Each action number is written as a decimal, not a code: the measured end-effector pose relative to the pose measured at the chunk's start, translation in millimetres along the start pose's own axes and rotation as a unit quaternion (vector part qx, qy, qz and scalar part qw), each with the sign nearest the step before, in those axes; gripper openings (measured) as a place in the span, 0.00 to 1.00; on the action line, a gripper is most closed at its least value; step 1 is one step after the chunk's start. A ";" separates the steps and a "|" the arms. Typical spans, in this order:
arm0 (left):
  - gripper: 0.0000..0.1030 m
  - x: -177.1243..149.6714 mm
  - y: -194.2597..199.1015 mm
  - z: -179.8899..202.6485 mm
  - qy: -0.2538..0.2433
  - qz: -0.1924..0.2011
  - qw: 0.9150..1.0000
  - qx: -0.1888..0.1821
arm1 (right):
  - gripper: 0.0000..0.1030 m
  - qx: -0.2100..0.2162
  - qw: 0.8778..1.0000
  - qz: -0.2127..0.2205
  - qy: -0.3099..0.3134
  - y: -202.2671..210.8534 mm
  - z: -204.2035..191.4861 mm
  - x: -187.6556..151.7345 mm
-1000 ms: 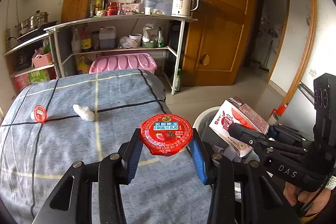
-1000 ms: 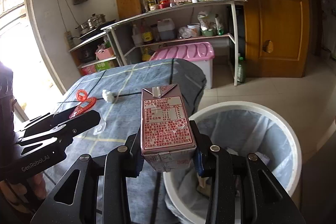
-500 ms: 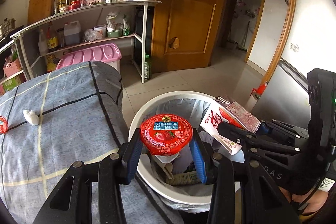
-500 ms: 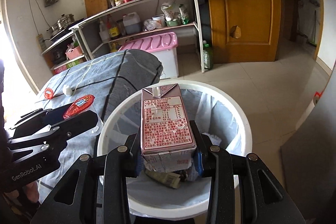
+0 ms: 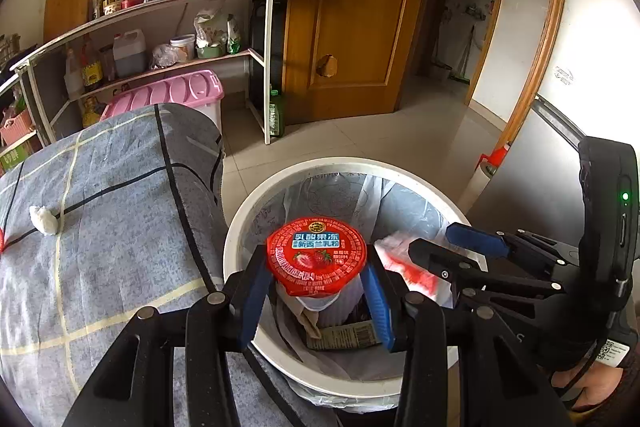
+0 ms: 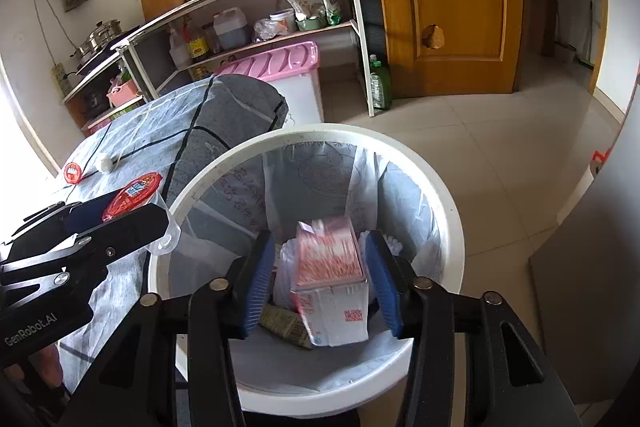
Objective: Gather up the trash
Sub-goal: 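Open both grippers to drop the cup and carton into the bin, then move both grippers back over the table toward the plastic cup and bag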
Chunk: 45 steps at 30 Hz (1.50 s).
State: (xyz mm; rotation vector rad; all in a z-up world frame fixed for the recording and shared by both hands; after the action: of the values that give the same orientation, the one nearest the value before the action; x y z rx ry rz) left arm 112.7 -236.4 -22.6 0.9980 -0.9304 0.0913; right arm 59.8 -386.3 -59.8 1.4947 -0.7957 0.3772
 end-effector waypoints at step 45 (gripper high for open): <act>0.63 -47.7 153.4 -230.3 0.154 0.084 0.970 0.169 | 0.56 0.116 0.987 0.020 0.111 -15.0 -201.0 29.9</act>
State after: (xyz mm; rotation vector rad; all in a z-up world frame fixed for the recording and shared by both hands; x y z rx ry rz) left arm 156.4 39.9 0.5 1.1769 -0.7226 0.5486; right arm 138.0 -200.7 -29.0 1.6195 -0.6203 0.6720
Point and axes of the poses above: each gripper's, at about its wrist camera, not at the fingertips, and y roughly against the way its jaws point, z to its right, x to its top, the point moved 1 cm from there along -y, roughly the way its jaws point, and after that the axes turned 7 degrees about -x, right-handed, at the moved point
